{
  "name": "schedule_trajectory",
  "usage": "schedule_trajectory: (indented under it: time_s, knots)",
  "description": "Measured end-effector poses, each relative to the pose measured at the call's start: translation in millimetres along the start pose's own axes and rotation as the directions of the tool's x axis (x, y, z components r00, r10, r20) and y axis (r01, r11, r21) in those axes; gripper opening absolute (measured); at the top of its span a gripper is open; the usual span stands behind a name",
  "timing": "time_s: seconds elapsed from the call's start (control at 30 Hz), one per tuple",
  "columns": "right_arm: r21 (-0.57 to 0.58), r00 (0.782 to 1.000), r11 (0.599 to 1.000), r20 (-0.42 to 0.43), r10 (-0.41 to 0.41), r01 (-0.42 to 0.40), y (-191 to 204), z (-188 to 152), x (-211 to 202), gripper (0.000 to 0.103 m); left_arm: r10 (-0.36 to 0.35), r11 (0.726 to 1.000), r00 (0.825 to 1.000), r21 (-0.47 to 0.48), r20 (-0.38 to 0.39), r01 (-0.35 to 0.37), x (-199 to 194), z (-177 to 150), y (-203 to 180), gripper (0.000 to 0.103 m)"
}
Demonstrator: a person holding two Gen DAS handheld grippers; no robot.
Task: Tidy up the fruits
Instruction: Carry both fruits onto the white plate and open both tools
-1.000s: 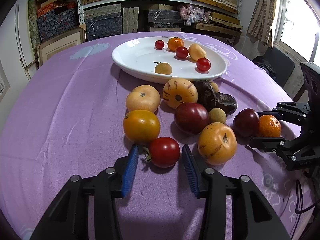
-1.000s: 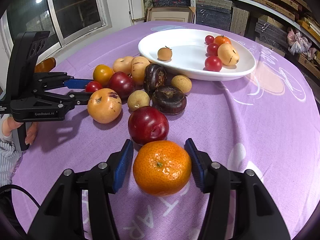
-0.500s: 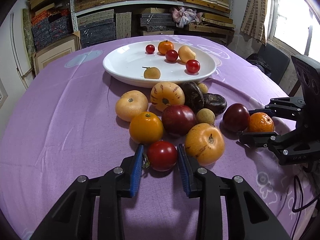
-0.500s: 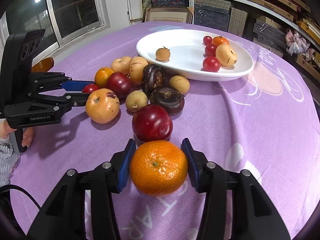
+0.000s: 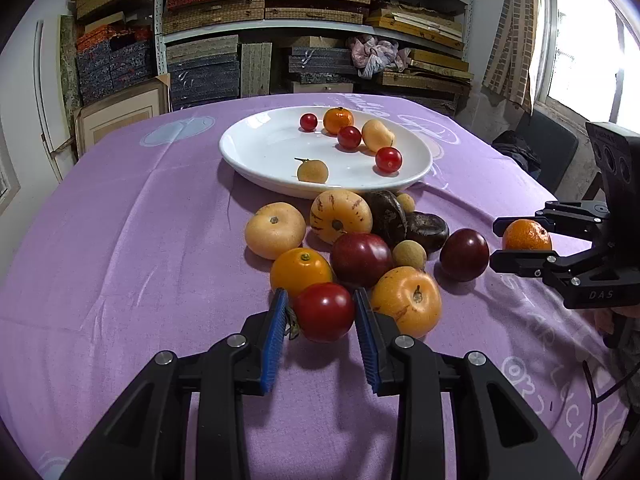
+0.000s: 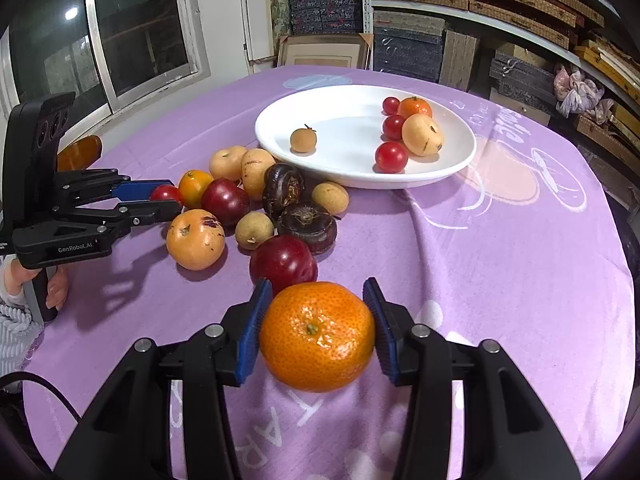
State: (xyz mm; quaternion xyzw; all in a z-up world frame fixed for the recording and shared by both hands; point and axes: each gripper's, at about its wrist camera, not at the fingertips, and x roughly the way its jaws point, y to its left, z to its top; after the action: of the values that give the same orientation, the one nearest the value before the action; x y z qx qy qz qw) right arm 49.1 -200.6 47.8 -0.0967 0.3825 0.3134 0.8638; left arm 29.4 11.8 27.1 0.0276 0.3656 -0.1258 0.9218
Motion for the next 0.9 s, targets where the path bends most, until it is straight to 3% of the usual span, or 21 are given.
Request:
schedule_trajectory:
  time_s: [0.2,0.27,0.4,0.5,0.67,0.9]
  knots:
    - [0.019,0.995,1.0,0.101,-0.015,0.013,-3,8,-19,0.047,-0.021,0.998,0.998,-0.05,0.051,0.024,-13,20,9,0.034]
    - [0.042,0.992,0.999,0.124,-0.007,0.002,-8,17,-23,0.047,-0.035,0.997,0.998,-0.064,0.056,0.039,-12,37,14,0.034]
    - [0.048,0.988,0.998,0.151,-0.037,0.03,-15,50,-21,0.047,0.004,0.999,0.998,-0.036,0.062,-0.002,2,80,13,0.034]
    - [0.045,0.987,0.997,0.148,-0.064,0.058,-19,79,-6,0.047,0.028,0.999,0.999,-0.035,0.046,-0.027,25,104,14,0.034]
    - [0.045,0.994,0.999,0.105,-0.033,0.028,-18,113,40,0.047,0.034,0.993,0.999,-0.116,-0.008,-0.035,68,121,37,0.034]
    - [-0.009,0.999,0.999,0.022,-0.031,0.031,-13,124,91,0.047,0.044,0.992,0.997,-0.117,-0.07,-0.052,108,128,51,0.035]
